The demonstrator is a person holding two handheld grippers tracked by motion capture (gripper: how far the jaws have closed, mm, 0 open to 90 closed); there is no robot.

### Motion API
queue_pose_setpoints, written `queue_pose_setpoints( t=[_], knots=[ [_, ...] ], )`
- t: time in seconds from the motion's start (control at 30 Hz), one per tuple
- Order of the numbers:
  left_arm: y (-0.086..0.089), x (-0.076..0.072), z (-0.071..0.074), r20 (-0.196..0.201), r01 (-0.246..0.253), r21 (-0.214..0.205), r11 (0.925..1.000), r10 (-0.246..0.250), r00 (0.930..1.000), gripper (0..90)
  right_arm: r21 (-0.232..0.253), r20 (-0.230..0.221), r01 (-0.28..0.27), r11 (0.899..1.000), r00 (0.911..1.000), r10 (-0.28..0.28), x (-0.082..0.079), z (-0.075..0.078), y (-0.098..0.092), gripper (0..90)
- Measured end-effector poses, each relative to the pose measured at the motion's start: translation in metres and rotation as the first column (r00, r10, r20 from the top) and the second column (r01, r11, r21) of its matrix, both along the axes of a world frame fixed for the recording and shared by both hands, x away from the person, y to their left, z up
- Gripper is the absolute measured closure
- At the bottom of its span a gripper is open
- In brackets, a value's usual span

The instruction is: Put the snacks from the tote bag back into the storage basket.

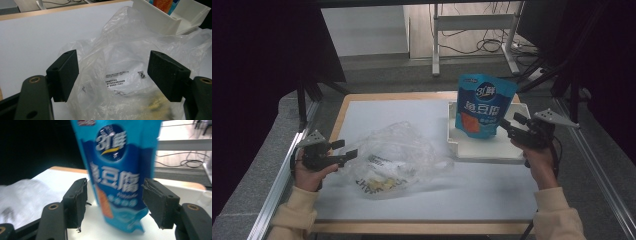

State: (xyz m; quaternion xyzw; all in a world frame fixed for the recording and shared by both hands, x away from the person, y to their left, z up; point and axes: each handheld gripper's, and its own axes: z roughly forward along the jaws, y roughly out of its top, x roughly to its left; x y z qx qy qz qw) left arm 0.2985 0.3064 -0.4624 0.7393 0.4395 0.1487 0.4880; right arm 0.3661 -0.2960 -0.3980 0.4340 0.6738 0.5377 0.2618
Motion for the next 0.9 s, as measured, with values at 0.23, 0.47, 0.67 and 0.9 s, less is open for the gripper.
queue_pose_setpoints(
  t=[0.23,0.47,0.67,0.9],
  knots=[
    [-0.003,-0.008,0.003,-0.001,0.007,0.008,0.9999,-0.007,1.0,25.5,-0.021,-0.009,-0.085,0.996,0.9964,0.085,-0.03,-0.015,0.014,36.2],
    [-0.007,-0.009,0.003,-0.009,0.012,0.016,0.9998,-0.012,0.9999,25.5,-0.021,-0.069,-0.167,0.986,0.9838,0.165,-0.047,-0.047,0.037,35.5],
    [-0.009,-0.01,0.003,-0.01,0.021,0.021,0.9996,-0.021,0.9997,25.5,-0.048,-0.113,-0.218,0.975,0.9708,0.211,-0.05,-0.064,0.055,34.9],
    [-0.009,-0.012,0.004,-0.008,0.018,0.023,0.9996,-0.018,0.9998,25.4,-0.037,-0.096,-0.217,0.976,0.9725,0.212,-0.05,-0.064,0.055,34.1]
  ],
)
